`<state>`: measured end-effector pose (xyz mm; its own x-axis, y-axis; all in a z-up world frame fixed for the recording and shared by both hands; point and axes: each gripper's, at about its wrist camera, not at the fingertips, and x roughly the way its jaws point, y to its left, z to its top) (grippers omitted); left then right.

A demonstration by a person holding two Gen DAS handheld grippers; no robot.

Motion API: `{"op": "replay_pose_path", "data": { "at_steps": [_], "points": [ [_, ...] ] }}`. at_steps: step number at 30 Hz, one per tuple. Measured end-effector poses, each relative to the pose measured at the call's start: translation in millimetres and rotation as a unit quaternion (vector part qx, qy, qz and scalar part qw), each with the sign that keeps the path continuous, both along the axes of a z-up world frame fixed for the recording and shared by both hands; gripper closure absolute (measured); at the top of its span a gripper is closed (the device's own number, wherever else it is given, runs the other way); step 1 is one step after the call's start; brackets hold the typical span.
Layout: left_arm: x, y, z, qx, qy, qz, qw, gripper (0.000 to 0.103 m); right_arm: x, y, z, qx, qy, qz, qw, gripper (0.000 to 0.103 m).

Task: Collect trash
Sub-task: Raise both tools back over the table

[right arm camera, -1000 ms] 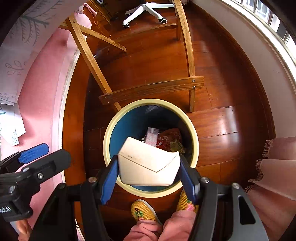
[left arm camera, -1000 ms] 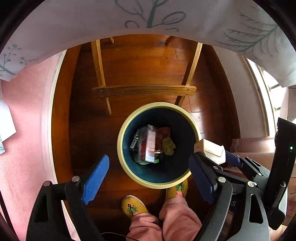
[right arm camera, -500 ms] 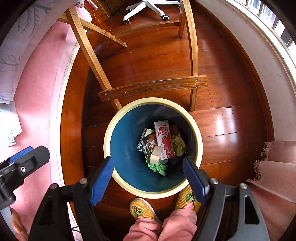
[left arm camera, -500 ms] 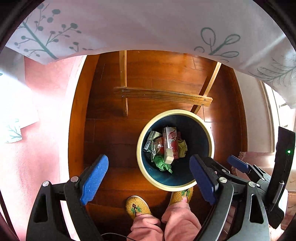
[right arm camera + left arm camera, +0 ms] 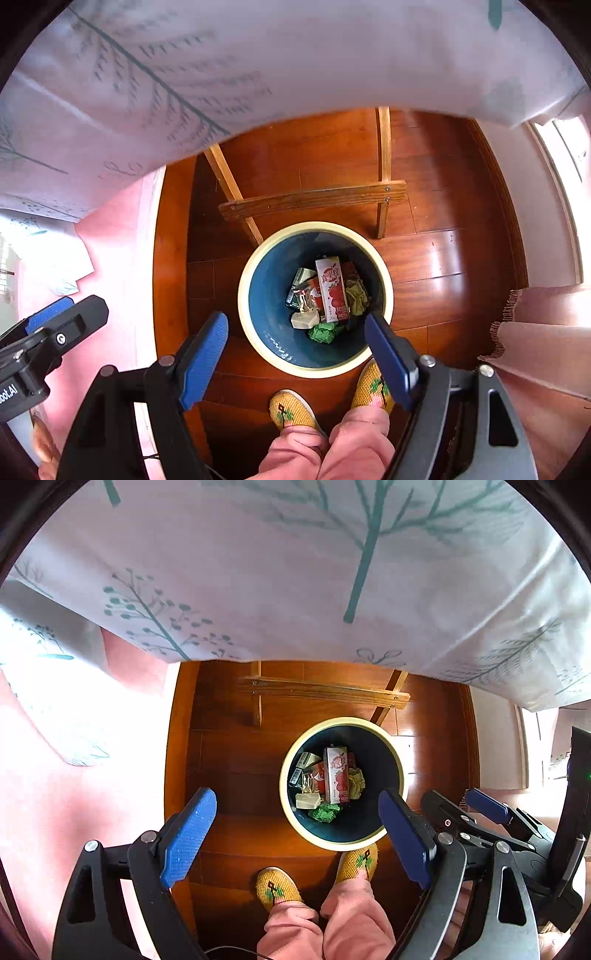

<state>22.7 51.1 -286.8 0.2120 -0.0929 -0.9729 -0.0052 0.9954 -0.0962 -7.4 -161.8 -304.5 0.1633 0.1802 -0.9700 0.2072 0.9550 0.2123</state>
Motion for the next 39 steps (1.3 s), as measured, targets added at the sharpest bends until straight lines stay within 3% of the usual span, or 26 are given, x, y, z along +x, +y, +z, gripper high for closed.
{"op": "replay_pose_path", "data": {
  "at_steps": [10, 20, 32, 39],
  "points": [
    [-1, -2, 124, -0.011, -0.058, -0.031, 0.9978, 0.015, 1, -1, 127, 0.016, -0.061, -0.028, 0.998, 0.026],
    [-4, 1, 244, -0.033, -0.138, -0.056, 0.9883, 0.015, -5, 3, 236, 0.011, -0.128, -0.041, 0.991, 0.026],
    [4, 0, 322, -0.027, -0.205, -0.084, 0.9748, 0.015, 23, -1, 332, -0.033, -0.222, -0.028, 0.974, 0.026],
    [37, -20, 352, -0.021, -0.237, -0.101, 0.966, 0.015, 64, -22, 365, -0.073, -0.261, 0.0, 0.963, 0.026]
  ]
}}
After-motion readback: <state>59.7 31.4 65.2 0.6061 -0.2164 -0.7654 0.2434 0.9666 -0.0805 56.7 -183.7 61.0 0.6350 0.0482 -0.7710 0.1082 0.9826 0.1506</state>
